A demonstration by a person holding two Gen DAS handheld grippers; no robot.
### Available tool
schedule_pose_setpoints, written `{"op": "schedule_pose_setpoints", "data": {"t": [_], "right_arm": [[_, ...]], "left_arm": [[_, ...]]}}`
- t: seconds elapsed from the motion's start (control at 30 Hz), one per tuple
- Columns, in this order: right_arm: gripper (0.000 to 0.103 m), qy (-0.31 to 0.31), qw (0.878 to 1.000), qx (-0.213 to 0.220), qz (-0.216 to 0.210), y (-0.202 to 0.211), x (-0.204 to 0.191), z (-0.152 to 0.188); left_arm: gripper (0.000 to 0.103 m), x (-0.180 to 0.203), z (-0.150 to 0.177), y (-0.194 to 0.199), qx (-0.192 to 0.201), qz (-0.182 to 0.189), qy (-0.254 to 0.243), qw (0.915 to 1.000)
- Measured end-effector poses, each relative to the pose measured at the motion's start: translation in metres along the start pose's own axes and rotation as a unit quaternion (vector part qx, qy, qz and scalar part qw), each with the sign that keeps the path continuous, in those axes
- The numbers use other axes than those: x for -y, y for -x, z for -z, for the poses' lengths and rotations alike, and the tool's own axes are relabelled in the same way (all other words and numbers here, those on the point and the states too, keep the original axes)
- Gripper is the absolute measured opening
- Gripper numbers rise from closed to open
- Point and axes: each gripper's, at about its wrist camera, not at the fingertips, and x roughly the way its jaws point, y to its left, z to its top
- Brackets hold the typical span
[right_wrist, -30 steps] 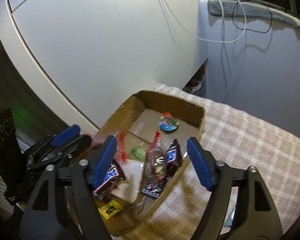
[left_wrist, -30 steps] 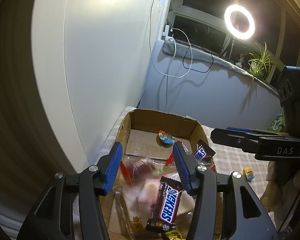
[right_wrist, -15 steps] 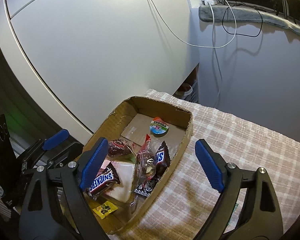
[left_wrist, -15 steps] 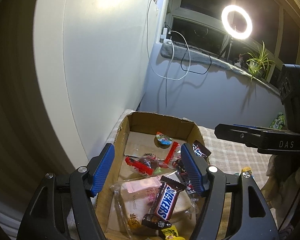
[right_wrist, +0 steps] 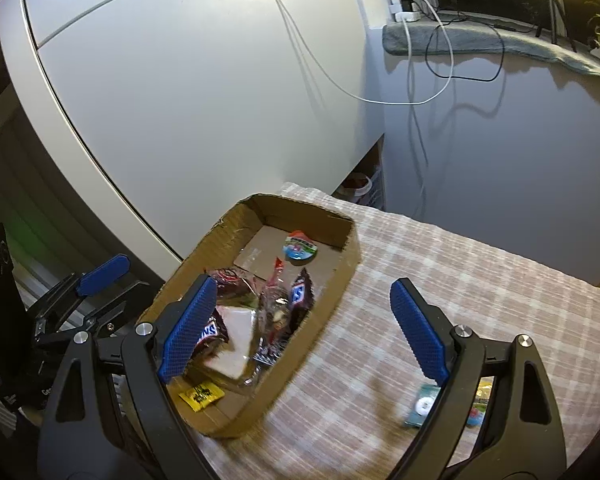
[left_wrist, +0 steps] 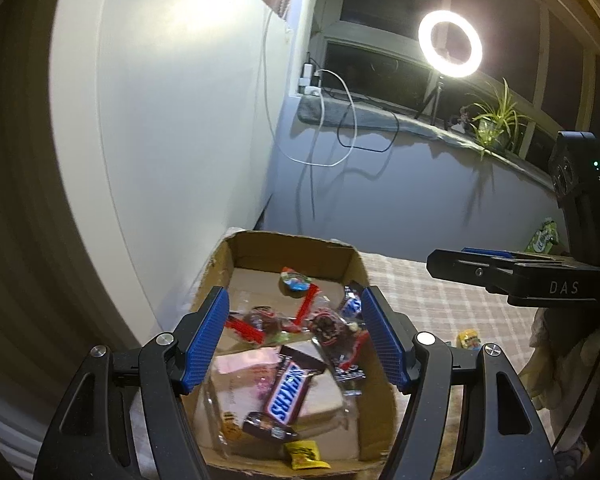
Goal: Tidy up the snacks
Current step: 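Move both tools back to the green mint and yellow jelly cup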
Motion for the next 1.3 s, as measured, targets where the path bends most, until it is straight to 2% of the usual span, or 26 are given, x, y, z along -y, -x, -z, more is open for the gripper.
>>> {"op": "schedule_pose_setpoints", "data": {"t": [0.37, 0.77, 1.0, 1.13, 1.3], "right_arm": [[0.091, 0.015, 0.999, -0.004, 0.029, 0.033, 0.032, 0.019], [0.091, -0.003, 0.998, -0.039, 0.054, 0.052, 0.096, 0.059], [0.090, -0.014, 0.997, -0.062, 0.053, 0.044, 0.120, 0.079], [0.079, -0.005, 0.996, -0.079, 0.050, 0.034, 0.125, 0.089], [0.073, 0.012, 0.994, -0.096, 0.043, 0.019, 0.126, 0.097]], "left_arm": [[0.068, 0.040, 0.003, 0.005, -0.002, 0.027, -0.023, 0.9994], [0.068, 0.097, 0.029, -0.013, -0.047, 0.083, -0.049, 0.9943], [0.053, 0.126, 0.049, -0.033, -0.086, 0.106, -0.062, 0.9886], [0.046, 0.139, 0.060, -0.046, -0.107, 0.115, -0.068, 0.9851], [0.038, 0.152, 0.072, -0.064, -0.136, 0.126, -0.076, 0.9798]]}}
